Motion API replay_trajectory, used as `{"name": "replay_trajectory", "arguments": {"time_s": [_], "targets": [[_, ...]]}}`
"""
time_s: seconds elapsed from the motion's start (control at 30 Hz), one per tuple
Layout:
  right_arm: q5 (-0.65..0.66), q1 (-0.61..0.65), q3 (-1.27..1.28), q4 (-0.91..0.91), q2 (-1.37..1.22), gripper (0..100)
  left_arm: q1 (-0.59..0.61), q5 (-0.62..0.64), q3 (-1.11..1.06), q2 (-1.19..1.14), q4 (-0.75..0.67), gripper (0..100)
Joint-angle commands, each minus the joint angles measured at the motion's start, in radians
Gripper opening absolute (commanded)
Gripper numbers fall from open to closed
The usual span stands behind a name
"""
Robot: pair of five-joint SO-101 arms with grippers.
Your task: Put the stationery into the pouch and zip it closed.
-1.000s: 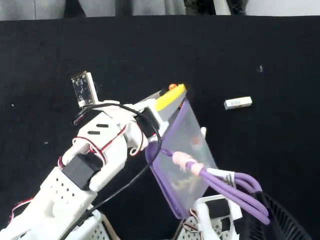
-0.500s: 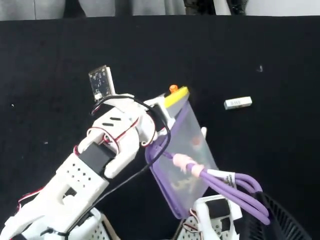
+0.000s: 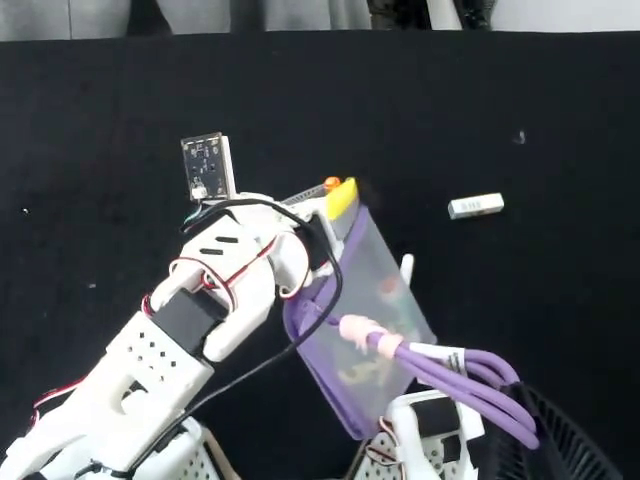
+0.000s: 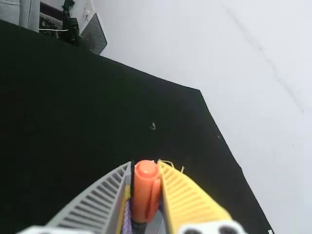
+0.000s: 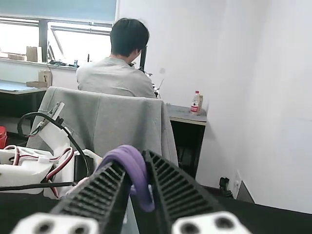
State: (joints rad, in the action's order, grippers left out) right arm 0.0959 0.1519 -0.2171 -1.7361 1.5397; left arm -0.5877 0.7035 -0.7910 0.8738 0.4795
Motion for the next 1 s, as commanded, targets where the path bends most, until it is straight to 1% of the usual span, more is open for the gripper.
{"name": "replay_trajectory", "arguments": {"time_s": [0.0,0.33,0.43,0.5,0.67,0.77,0.9,0.97], "targets": [[0.003,0.011,0.007,-0.023,-0.010,1.1,-0.004,-0.011,0.085,0.060,-0.015,3],[0.006,0.009,0.077,0.006,-0.004,1.1,-0.001,-0.015,0.059,0.244,-0.008,3],[0.006,0.009,0.079,0.006,-0.007,1.1,-0.005,-0.086,0.056,0.275,0.002,3],[0.006,0.009,0.076,0.006,-0.005,1.1,-0.008,-0.115,0.058,0.290,0.038,3],[0.006,0.009,0.076,0.006,-0.007,1.1,-0.008,-0.123,0.058,0.296,0.137,3],[0.006,0.009,0.076,0.006,-0.007,1.1,-0.012,-0.181,0.067,0.298,0.166,3],[0.006,0.009,0.076,0.006,-0.007,1.1,-0.074,-0.190,0.056,0.298,0.176,3],[0.006,0.009,0.076,0.006,-0.007,1.1,-0.111,-0.192,0.065,0.298,0.213,3]]}}
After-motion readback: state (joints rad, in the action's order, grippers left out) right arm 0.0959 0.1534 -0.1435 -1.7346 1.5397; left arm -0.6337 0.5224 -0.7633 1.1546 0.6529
